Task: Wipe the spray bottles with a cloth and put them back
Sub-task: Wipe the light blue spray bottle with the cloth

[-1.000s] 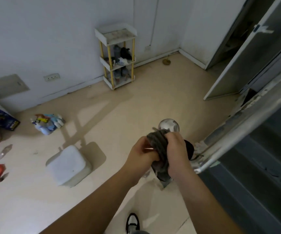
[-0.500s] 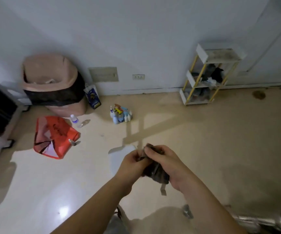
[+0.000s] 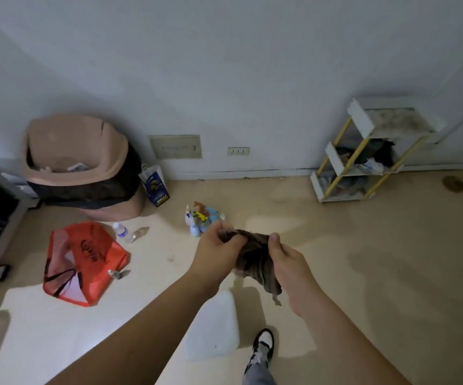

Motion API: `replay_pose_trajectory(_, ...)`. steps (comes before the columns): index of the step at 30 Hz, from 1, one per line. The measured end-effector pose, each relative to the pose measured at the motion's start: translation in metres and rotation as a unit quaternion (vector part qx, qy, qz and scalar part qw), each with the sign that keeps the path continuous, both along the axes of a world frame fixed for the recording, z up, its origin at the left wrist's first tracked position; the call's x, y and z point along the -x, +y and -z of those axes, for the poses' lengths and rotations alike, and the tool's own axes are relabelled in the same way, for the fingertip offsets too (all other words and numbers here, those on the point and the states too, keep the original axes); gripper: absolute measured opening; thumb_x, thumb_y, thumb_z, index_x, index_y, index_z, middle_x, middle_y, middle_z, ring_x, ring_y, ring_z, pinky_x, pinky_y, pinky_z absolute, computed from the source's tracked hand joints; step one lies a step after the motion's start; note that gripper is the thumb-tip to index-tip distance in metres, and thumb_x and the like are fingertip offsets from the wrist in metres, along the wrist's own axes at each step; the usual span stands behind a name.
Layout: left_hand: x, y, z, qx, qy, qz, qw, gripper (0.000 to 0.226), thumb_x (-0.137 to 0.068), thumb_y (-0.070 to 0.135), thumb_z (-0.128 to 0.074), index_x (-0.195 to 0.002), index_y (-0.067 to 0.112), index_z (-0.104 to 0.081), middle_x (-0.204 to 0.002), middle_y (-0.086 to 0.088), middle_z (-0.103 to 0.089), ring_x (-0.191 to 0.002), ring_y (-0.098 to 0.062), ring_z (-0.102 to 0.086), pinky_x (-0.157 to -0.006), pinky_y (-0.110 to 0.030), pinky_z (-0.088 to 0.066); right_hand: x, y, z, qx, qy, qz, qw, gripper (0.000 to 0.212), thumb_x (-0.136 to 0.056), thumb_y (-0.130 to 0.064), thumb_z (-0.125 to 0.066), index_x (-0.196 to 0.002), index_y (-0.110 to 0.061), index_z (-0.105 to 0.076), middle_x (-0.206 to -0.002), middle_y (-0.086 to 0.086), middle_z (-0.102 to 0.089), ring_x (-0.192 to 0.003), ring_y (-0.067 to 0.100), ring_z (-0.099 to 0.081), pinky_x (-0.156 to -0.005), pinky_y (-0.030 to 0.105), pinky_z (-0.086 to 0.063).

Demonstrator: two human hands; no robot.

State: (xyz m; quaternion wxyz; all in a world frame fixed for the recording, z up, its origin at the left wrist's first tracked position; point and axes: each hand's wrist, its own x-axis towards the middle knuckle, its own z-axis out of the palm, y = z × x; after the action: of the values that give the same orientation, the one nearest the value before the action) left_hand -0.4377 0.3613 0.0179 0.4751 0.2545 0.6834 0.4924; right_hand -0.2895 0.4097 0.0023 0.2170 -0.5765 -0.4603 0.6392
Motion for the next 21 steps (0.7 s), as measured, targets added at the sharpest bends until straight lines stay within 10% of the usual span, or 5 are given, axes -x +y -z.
replay_pose_trajectory(5, 0.020, 0.090, 0.002, 0.062, -0.063, 0.000, 0.996, 0.021, -0.100, 0.030, -0.061, -0.113, 0.014, -0.067, -0.099, -0.012, -0.074, -0.075, -0.020, -0.070, -0.050, -0.023, -0.052, 0.019, 0.093, 0.009, 0.007, 0.019, -0.036, 0.999, 0.041, -0.101, -0.058, -0.044, -0.094, -0.031, -0.074, -0.087, -0.007, -0.080, -0.085, 0.012, -0.076, -0.076, 0.029, -0.060)
replay_pose_trajectory(9, 0.034, 0.140, -0.015, 0.082, -0.213, 0.007, 0.974, 0.017, -0.102, 0.029, -0.060, -0.102, 0.012, -0.064, -0.061, 0.000, -0.063, -0.042, -0.010, -0.055, -0.043, -0.020, -0.037, 0.054, 0.151, 0.003, 0.150, 0.101, 0.010, 0.983, 0.059, -0.100, -0.065, -0.037, -0.119, -0.022, -0.073, -0.108, 0.007, -0.078, -0.095, 0.023, -0.076, -0.094, 0.050, -0.057)
replay_pose_trajectory(14, 0.085, 0.216, -0.008, 0.096, -0.321, 0.057, 0.941, 0.042, -0.096, 0.038, -0.060, -0.065, 0.013, -0.050, -0.047, -0.003, -0.034, -0.037, -0.014, -0.027, -0.041, -0.022, -0.021, 0.125, 0.208, 0.000, 0.223, 0.185, -0.006, 0.957, 0.062, -0.104, -0.048, -0.042, -0.074, -0.011, -0.082, -0.064, 0.010, -0.068, -0.047, 0.016, -0.061, -0.040, 0.023, -0.046)
replay_pose_trajectory(21, 0.188, 0.311, 0.060, 0.105, -0.304, 0.124, 0.939, 0.040, -0.102, 0.035, -0.059, -0.075, 0.006, -0.058, -0.053, -0.010, -0.046, -0.045, -0.022, -0.042, -0.047, -0.028, -0.038, 0.224, 0.292, 0.053, 0.274, 0.153, 0.104, 0.944, 0.060, -0.100, -0.049, -0.050, -0.068, -0.008, -0.078, -0.053, 0.010, -0.054, -0.041, 0.017, -0.048, -0.039, 0.021, -0.044)
